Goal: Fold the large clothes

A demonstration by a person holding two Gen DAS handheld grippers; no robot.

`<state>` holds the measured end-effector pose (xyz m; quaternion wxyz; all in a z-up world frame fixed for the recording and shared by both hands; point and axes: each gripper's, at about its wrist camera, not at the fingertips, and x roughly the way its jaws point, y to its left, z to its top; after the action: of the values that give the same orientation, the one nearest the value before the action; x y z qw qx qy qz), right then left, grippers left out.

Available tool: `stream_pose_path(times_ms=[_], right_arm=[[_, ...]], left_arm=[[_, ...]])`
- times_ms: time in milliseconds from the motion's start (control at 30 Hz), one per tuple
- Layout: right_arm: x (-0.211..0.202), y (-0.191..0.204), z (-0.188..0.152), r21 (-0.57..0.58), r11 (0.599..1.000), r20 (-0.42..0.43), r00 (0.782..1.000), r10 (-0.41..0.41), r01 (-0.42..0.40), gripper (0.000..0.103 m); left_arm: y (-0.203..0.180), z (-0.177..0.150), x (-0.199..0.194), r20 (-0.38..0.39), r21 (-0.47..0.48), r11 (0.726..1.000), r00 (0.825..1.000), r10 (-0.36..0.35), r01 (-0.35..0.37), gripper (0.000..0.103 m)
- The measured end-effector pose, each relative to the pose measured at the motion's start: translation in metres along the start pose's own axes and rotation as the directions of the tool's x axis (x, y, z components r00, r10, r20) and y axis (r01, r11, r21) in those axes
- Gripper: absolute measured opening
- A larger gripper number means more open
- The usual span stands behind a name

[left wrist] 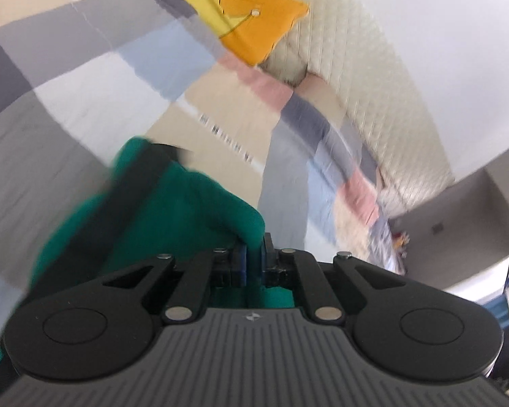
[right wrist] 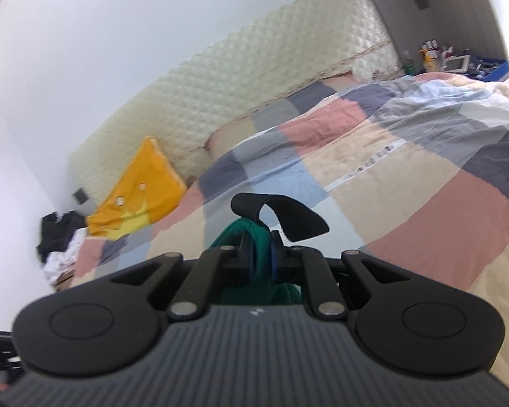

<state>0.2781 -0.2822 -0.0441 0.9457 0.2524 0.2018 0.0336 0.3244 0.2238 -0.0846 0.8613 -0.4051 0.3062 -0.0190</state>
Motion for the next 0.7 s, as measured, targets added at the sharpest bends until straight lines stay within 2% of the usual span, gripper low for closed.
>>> stream_pose_path(times_ms=[133,267,433,567,700], right_arm=[[0.046,-0.004,-0.004,0.001,0.995,-0.048,0.994,-0.099,0.099,0.012],[0.093,-0.012,-0.020,-0.035,0.983,-0.125,0.975,-0.181,0.178,0.012],[0.135,-0.024,-0.043,-0.105,0.968,-0.206,0.947,-0.247,0.230,0.012],[0.156,-0.035,-0.057,-0.129,0.965,-0.276,0.926,-0.258,0.230,0.012],[0.163,-0.041,-0.062,-0.116,0.968,-0.316,0.915,-0.250,0.224,0.013]], left_arm=[[-0.018,0.015,0.030,0.056,0.083,0.992,0.995,0.089,-0.093,0.008],[-0.016,0.024,0.080,0.027,0.126,0.973,0.981,0.193,-0.195,0.009],[-0.003,0.023,0.132,-0.007,0.243,0.924,0.952,0.306,-0.295,0.009],[0.018,0.015,0.152,-0.063,0.271,0.905,0.932,0.357,-0.328,0.010],[0.023,0.015,0.158,-0.080,0.279,0.906,0.933,0.351,-0.317,0.010]])
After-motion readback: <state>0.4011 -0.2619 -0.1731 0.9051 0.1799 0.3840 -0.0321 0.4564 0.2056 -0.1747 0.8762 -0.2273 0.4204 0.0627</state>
